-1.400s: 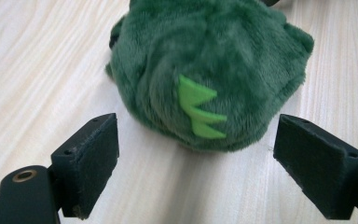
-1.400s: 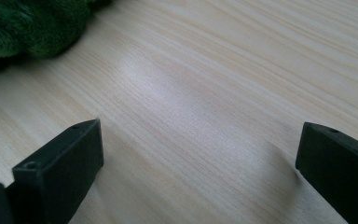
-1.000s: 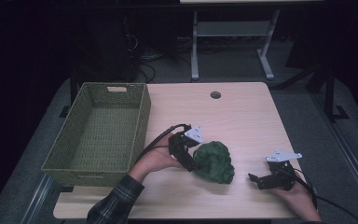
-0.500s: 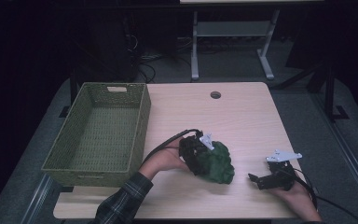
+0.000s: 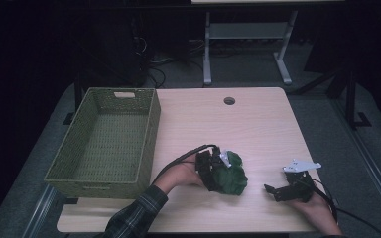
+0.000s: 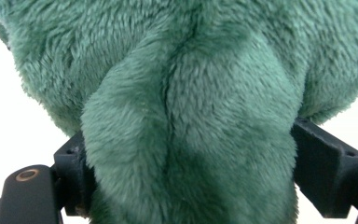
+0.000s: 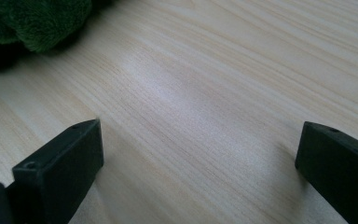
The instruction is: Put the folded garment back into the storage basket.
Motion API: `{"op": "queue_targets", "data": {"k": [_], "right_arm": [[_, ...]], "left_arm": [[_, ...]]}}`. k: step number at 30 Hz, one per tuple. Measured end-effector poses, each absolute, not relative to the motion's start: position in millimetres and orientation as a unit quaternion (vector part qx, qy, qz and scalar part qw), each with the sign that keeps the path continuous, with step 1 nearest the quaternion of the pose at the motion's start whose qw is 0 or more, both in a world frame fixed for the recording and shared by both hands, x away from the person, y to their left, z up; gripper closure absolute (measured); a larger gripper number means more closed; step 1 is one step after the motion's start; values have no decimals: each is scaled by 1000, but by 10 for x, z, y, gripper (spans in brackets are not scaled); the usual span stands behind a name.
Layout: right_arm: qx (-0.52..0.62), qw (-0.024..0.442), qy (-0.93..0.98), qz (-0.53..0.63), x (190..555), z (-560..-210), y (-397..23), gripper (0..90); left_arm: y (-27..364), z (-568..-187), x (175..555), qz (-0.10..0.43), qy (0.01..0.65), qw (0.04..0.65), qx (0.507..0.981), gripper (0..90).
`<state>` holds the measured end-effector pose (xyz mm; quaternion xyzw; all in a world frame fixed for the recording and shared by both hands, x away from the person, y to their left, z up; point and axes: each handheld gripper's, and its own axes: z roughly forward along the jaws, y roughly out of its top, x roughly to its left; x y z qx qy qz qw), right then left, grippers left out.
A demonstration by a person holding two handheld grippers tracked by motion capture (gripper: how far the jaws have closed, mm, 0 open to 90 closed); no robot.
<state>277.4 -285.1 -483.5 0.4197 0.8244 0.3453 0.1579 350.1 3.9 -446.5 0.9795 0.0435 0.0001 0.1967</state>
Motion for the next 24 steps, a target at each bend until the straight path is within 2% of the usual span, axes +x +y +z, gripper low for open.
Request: {"op": "queue_targets", "data": {"k": [3,8,12,17,24], "right_arm": [[420,158,824,345,2774,-4836,-2851,7],[420,158,824,345,2774,-4836,-2850,7],[420,158,824,345,2773,-4836,-2850,7],[420,158,824,345,2774,-4835,-2851,7],[420,158,824,346,2774,-4835,-2850,7]], "left_arm": [[21,-4451,3496,0,52,188,981,225],[24,-4408,3491,-13,59,184,981,450],[30,-4389,3497,-20,69,179,981,571],[38,-4357,3491,-22,74,181,981,621],[94,-4263,3509,-27,81,194,977,637]]}}
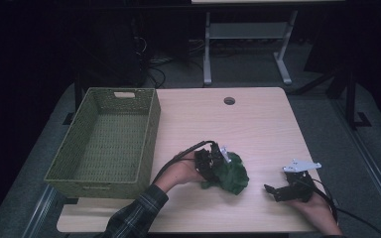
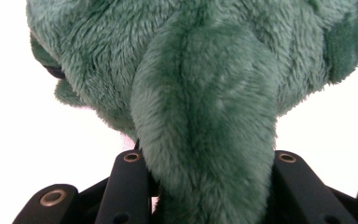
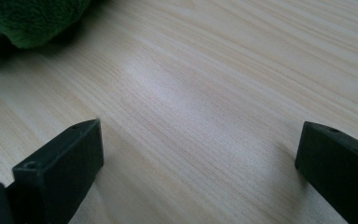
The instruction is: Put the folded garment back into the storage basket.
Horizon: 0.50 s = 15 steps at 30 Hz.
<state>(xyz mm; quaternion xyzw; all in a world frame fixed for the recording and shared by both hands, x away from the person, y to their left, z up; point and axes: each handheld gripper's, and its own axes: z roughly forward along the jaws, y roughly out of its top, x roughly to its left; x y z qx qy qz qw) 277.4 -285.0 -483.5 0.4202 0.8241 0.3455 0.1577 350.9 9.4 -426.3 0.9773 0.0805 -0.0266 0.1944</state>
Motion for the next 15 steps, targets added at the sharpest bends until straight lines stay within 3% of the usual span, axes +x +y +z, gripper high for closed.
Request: {"op": "queue_targets", "data": {"k": [15], "right_arm": [[421,158,824,345,2773,-4835,-2851,7]], "left_arm": [[278,-3687,3546,-18,96,218,971,634]]}}
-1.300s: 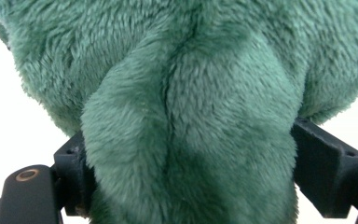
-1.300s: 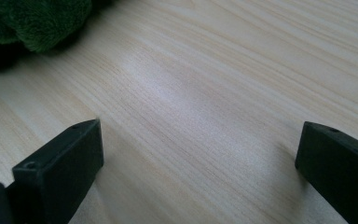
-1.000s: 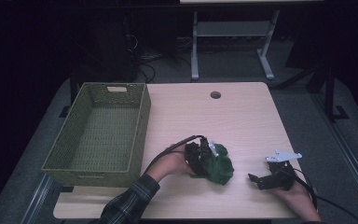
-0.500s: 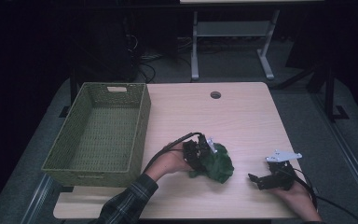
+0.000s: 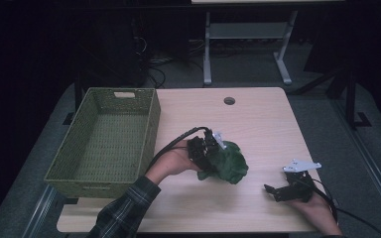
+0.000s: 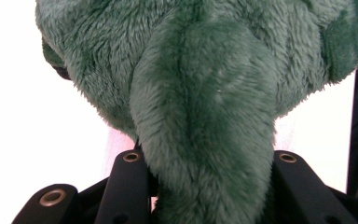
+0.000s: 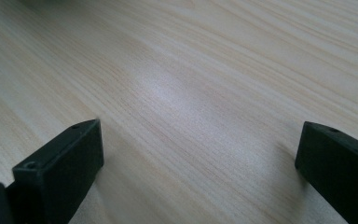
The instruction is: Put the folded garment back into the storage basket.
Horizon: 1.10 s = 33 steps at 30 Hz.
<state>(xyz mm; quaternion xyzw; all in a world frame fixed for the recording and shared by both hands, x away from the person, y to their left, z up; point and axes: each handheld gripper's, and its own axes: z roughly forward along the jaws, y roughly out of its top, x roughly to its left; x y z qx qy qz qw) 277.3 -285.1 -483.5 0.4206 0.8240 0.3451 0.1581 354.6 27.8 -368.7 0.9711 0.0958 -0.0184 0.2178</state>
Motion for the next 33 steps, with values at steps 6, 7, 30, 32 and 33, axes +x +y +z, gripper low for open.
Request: {"op": "queue_targets", "data": {"k": [6,7,30,32,33], "right_arm": [[421,157,824,345,2772,-4835,-2850,7],[422,157,824,345,2771,-4835,-2849,7],[420,158,824,345,2774,-4835,-2851,7],[421,158,824,345,2774,-4835,-2850,7],[421,158,824,345,2774,-4835,-2850,7]], "left_arm": [[409,-3443,3562,-16,103,225,969,634],[439,-3398,3569,-14,103,223,969,634],[1239,-2788,3635,43,164,235,957,633],[1295,-2768,3637,47,170,236,956,634],[1314,-2764,3638,48,172,237,955,634]]}}
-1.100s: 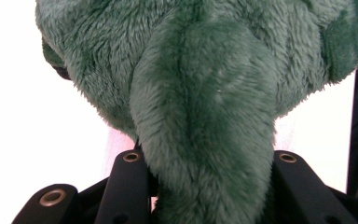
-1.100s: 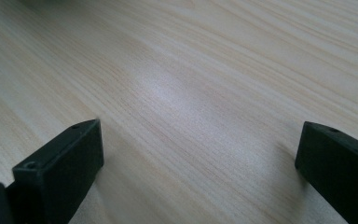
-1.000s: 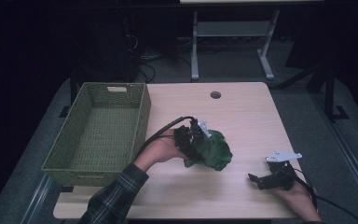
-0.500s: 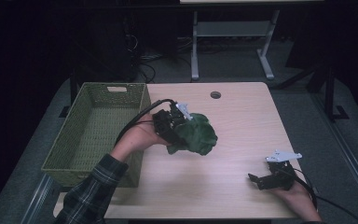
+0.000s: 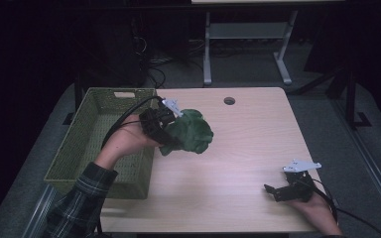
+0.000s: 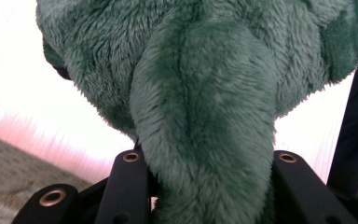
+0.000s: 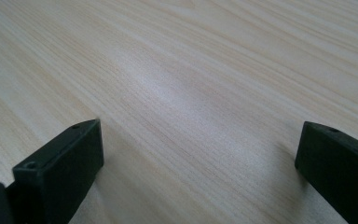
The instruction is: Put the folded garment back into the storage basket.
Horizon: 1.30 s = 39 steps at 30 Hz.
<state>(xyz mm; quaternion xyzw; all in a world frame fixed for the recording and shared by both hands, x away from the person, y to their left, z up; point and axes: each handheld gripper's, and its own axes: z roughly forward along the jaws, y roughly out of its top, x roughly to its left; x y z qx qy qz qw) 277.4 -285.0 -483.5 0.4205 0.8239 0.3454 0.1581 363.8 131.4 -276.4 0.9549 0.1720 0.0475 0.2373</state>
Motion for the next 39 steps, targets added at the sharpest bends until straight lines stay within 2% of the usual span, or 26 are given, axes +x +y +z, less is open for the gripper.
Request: {"op": "queue_targets", "data": {"k": [23,39], "right_arm": [[420,158,824,346,2774,-4835,-2850,7],[421,158,824,345,2774,-4835,-2850,7]], "left_arm": [[2066,-2688,3657,81,260,240,932,633],[2697,-2905,3703,98,332,227,910,633]]}}
